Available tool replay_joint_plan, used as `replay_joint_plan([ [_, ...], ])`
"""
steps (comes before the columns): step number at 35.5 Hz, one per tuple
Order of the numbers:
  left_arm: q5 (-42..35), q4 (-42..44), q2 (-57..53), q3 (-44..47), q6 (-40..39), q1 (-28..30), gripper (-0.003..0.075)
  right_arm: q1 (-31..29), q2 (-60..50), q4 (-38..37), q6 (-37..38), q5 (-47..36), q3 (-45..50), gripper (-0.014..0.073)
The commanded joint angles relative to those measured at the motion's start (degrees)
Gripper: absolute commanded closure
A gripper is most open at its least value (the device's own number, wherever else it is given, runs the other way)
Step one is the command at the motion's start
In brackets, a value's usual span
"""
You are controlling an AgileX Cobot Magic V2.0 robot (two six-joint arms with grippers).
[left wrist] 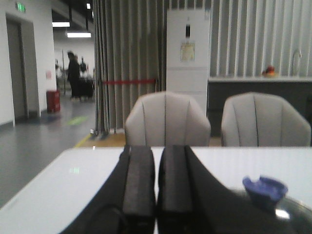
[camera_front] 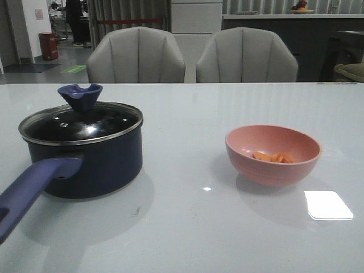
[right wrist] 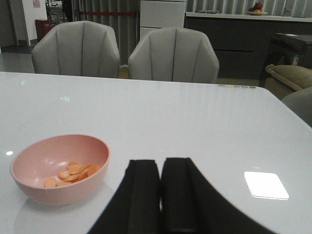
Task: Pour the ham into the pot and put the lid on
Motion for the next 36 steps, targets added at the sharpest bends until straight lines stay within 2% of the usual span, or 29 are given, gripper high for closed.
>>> replay_joint_plan([
  [1,-7.44,-1.86,-1.00,-1.26,-0.41,0.19,0.0607,-0.25,-1.05,-0.52,-0.37,-4.73,-0.24,0.0434],
  [5,-0.39,-1.86,0.04,-7.96,-0.41,0.19,0.0607,-0.25,-1.05,-0.52,-0.37,-4.73,-0.24,0.0434],
  [13,22.04,-1.86,9.78,-24.31,-0.41,0.19,0.0607,-0.25,-1.05,-0.52,-0.37,-4.73,-0.24,0.0434],
  [18,34.59,-3.04,16.56,-30.61,-0.41,0.19,0.0607,-0.25,-1.05,-0.52,-0.37,-4.73,-0.24,0.0434],
  [30,34.93,-1.92,20.85,-30.60,-0.41,0.19,0.0590,-0.25,-1.05,-0.52,-0.37,-4.73,-0.24,0.0434],
  [33,34.93,-1.56,21.15,-30.60,-0.41,-1.00,0.0510,-0.25,-1.05,-0.52,-0.37,-4.73,-0.24,0.0434],
  [36,34.93,-0.85,21.93,-30.60,-0.41,-2.42,0.0364,-0.25,-1.05,-0.52,-0.37,-4.73,-0.24,0.0434],
])
